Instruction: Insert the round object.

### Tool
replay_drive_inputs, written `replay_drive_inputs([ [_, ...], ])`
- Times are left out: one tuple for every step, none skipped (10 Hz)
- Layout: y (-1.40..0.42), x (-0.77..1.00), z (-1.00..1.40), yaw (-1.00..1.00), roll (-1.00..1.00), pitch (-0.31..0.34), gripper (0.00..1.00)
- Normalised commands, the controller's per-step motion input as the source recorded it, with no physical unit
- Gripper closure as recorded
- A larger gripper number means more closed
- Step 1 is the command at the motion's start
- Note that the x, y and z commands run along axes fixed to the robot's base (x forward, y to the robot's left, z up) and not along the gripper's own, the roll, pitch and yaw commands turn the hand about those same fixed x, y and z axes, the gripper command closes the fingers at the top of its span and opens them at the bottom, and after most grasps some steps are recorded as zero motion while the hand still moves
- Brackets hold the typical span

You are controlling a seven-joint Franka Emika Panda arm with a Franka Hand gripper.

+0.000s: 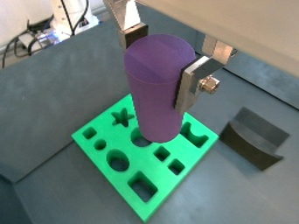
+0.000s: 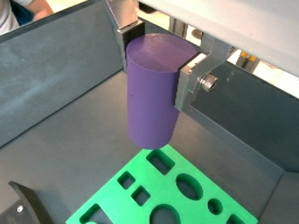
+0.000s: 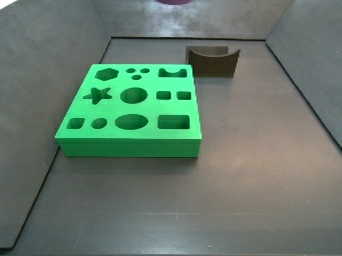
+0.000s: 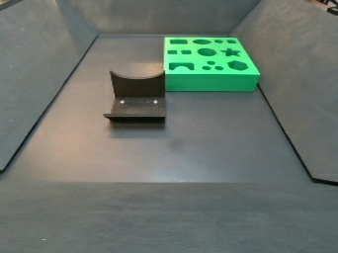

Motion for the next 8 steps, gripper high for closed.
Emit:
replay_drive_inputs([
  [0.43, -0.46, -0.99, -0.11, -0.25, 0.000, 1.00],
  [0.46, -0.46, -0.95, -0.08, -0.29, 0.000, 1.00],
  [0.48, -0.47, -0.92, -0.09, -0.32, 0.000, 1.00],
  [0.41, -0.39, -0.82, -0.04, -0.41, 0.000, 1.00],
  [0.32, -0.31, -0.74, 0.00, -0.48, 0.000, 1.00],
  [0.21, -0.31, -0.73, 0.00, -0.48, 0.000, 1.00],
  [0.01, -0.29, -0.61, 0.00, -0.36, -0.023, 1.00],
  [-0.13, -0.01, -0.65, 0.00, -0.08, -0.151, 1.00],
])
